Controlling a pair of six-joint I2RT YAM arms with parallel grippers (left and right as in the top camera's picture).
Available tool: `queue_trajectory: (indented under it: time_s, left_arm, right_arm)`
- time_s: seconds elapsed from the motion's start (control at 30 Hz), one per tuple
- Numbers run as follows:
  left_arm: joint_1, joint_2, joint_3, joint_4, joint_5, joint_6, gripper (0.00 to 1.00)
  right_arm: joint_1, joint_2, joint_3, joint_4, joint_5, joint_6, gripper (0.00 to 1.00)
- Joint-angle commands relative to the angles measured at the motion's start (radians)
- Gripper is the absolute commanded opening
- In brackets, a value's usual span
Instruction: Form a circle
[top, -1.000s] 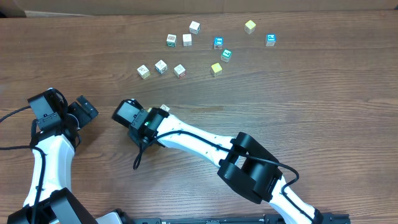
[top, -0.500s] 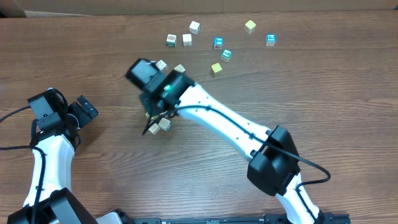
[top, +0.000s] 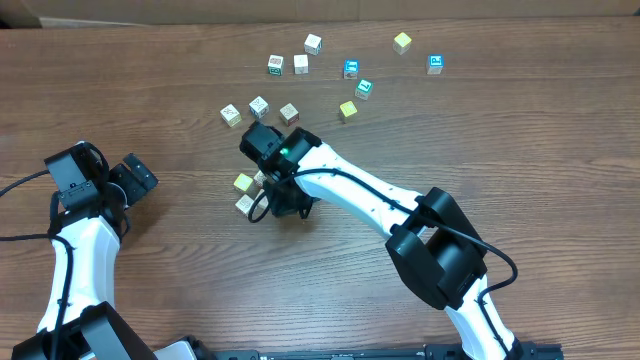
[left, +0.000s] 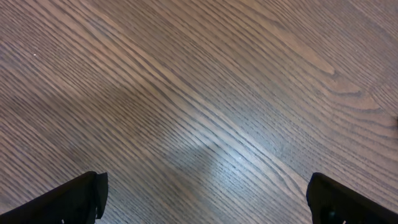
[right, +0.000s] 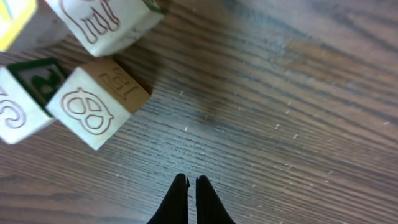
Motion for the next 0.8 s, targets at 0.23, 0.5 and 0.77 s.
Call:
queue_trajectory:
  time_s: [0.23,0.5,0.77]
  left_arm:
    - [0.003,-0.015,-0.002,0.002,0.003,-0.009,0.99]
    - [0.003,-0.015,-0.002,0.002,0.003,-0.009,1.00]
    - [0.003,-0.015,-0.002,0.001,0.003,-0.009,1.00]
  right_arm:
    - [0.023,-0.011,-0.068,0.085,-0.010,0.061,0.04]
    - [0.023,-0.006,-0.068,0.116,-0.072,0.062,0.04]
    - [0.031,0.001,-0.068,0.124,-0.100,0.062,0.04]
